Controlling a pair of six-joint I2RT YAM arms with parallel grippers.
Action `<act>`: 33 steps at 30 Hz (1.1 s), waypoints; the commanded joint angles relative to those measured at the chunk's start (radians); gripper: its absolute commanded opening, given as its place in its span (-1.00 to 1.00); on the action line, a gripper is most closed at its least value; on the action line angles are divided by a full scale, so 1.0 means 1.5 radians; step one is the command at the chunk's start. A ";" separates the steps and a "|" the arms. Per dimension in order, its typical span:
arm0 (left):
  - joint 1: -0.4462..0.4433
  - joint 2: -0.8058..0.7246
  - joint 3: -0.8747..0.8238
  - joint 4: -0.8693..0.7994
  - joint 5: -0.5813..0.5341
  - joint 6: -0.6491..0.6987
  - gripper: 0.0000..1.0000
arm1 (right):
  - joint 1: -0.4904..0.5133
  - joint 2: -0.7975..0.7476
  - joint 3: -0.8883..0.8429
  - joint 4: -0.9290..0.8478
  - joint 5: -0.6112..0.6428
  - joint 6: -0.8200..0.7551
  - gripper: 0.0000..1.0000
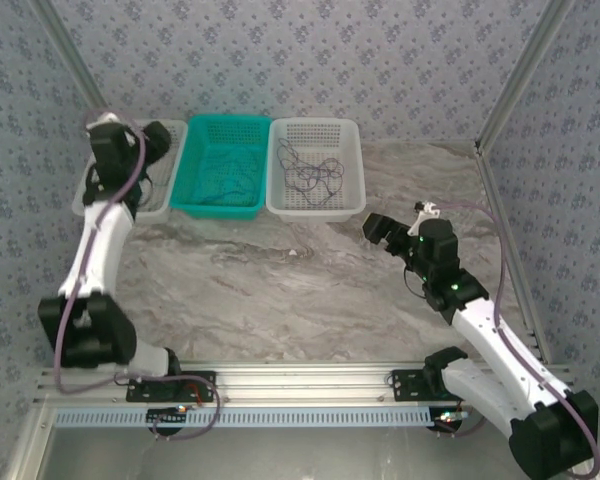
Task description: Untangle the cables
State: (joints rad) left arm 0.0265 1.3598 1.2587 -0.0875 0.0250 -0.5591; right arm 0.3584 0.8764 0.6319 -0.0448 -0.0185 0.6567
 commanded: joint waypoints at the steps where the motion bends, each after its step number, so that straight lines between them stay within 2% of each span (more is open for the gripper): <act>1: -0.096 -0.114 -0.087 0.076 -0.037 0.025 0.77 | -0.005 0.030 0.039 0.018 0.034 -0.056 1.00; 5: -0.243 -0.223 -0.182 0.017 -0.132 0.090 0.95 | -0.020 0.063 0.059 0.013 0.075 -0.107 1.00; 8: -0.329 -0.292 -0.266 -0.001 -0.201 0.112 0.99 | -0.040 0.081 0.059 0.028 0.097 -0.139 1.00; 12: -0.407 -0.371 -0.382 0.025 -0.257 0.148 0.99 | -0.077 0.112 0.064 0.028 0.147 -0.168 1.00; 14: -0.419 -0.398 -0.430 0.032 -0.287 0.161 0.99 | -0.099 0.126 0.061 0.025 0.180 -0.183 1.00; 18: -0.419 -0.448 -0.525 0.057 -0.412 0.161 0.99 | -0.121 0.144 0.009 0.076 0.319 -0.202 1.00; 21: -0.404 -0.455 -0.585 0.121 -0.480 0.207 0.99 | -0.129 0.169 -0.018 0.103 0.388 -0.218 1.00; 25: -0.335 -0.408 -0.594 0.127 -0.528 0.238 0.99 | -0.144 0.240 -0.029 0.126 0.435 -0.265 1.00; 28: -0.253 -0.366 -0.588 0.134 -0.490 0.246 0.99 | -0.171 0.309 -0.044 0.196 0.417 -0.294 1.00; 31: -0.173 -0.329 -0.617 0.217 -0.405 0.266 0.99 | -0.181 0.368 -0.074 0.336 0.384 -0.352 1.00; 32: -0.143 -0.314 -0.626 0.240 -0.357 0.267 0.99 | -0.176 0.374 -0.058 0.301 0.390 -0.342 1.00; 33: -0.115 -0.297 -0.634 0.262 -0.316 0.266 0.99 | -0.172 0.381 -0.071 0.355 0.407 -0.371 0.99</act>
State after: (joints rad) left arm -0.2234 0.8715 0.3359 0.1646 -0.5964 -0.1944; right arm 0.0921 1.4284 0.5396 0.3012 0.5488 0.2070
